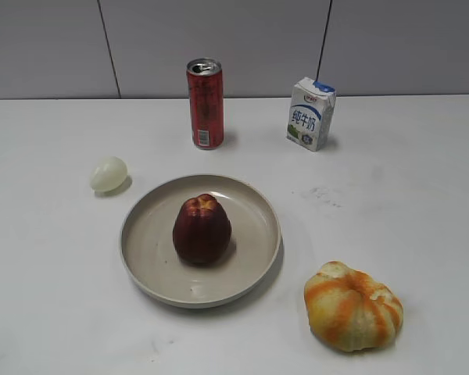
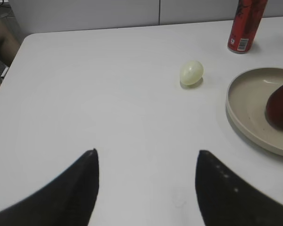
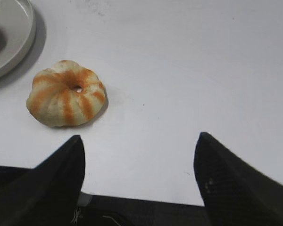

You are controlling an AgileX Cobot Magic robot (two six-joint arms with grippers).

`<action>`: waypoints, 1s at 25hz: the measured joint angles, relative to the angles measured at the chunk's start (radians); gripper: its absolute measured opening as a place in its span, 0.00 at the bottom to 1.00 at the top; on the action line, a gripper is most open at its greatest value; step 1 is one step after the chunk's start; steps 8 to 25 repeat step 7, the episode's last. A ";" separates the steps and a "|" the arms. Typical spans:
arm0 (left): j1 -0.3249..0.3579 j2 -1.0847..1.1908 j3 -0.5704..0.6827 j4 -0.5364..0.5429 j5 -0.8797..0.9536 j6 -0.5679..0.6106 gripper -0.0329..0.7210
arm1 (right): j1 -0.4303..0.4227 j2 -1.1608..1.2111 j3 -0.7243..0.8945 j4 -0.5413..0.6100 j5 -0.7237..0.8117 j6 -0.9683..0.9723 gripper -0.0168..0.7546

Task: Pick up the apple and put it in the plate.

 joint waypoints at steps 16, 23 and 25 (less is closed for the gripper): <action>0.000 0.000 0.000 0.000 0.000 0.000 0.69 | 0.000 -0.174 0.004 0.000 0.001 0.000 0.76; 0.000 0.000 0.000 0.000 0.000 0.000 0.69 | 0.000 -0.174 0.004 0.000 0.001 0.000 0.76; 0.000 0.000 0.000 0.000 0.000 0.000 0.69 | 0.000 -0.174 0.004 0.000 0.001 0.000 0.76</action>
